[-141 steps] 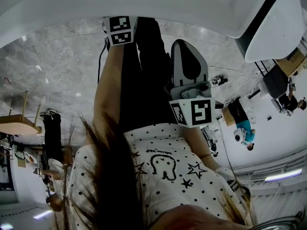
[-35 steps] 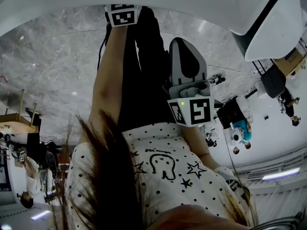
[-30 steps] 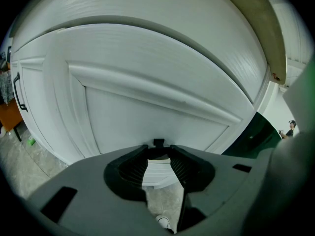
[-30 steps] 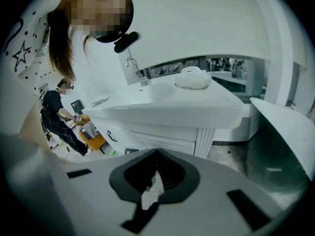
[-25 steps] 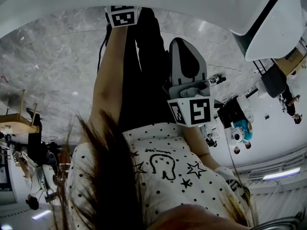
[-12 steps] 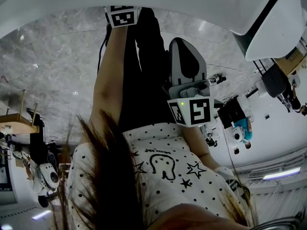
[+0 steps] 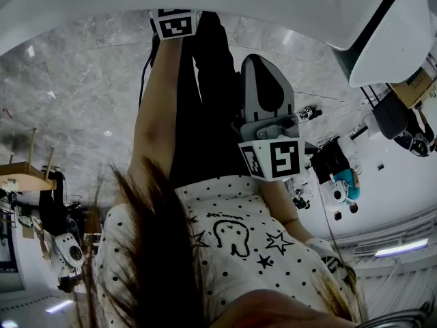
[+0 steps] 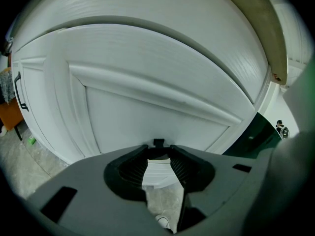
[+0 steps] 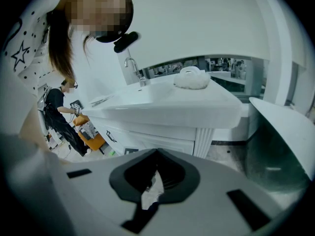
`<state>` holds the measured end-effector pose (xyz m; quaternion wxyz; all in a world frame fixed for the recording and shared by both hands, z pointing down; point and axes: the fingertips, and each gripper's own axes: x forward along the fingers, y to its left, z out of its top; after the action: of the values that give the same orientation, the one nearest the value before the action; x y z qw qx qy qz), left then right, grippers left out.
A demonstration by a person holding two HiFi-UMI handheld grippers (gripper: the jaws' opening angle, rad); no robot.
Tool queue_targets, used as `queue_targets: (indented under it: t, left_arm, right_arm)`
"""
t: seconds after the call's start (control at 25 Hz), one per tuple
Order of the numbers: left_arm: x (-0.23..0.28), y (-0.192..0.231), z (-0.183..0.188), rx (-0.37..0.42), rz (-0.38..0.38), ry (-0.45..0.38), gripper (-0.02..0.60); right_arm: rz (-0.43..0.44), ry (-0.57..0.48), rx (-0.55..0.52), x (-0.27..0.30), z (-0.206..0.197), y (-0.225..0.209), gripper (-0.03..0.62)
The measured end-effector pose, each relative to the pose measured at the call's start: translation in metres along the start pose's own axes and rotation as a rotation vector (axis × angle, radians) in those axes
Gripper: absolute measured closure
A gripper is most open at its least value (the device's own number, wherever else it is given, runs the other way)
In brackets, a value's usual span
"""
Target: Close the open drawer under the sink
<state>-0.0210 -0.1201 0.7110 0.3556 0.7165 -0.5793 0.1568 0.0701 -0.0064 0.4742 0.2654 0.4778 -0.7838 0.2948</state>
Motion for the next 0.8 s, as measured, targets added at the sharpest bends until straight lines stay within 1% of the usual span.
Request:
queue_targets:
  t: [0.16, 0.28, 0.4, 0.6, 0.72, 0.8]
  left_arm:
    - [-0.002, -0.003, -0.001, -0.01, 0.0, 0.007, 0.439]
    - [-0.004, -0.007, -0.002, -0.022, -0.025, 0.014, 0.438]
    - [-0.01, -0.006, 0.004, -0.019, -0.042, 0.003, 0.423]
    - [-0.03, -0.002, 0.006, -0.018, -0.037, -0.012, 0.42]
    - [-0.045, 0.003, 0.015, -0.004, -0.018, -0.022, 0.42]
    - [-0.055, 0.0, 0.022, -0.002, -0.02, -0.036, 0.42]
  right_arm:
    - [0.002, -0.003, 0.001, -0.003, -0.001, 0.001, 0.58]
    - [0.002, -0.004, 0.002, -0.004, -0.002, 0.002, 0.58]
    - [0.002, -0.004, 0.001, -0.002, 0.0, 0.003, 0.58]
    - [0.006, -0.002, -0.001, -0.002, 0.0, 0.008, 0.58]
    - [0.012, -0.003, -0.002, -0.001, 0.001, 0.014, 0.58]
    - [0.014, -0.004, -0.004, -0.002, 0.003, 0.017, 0.58]
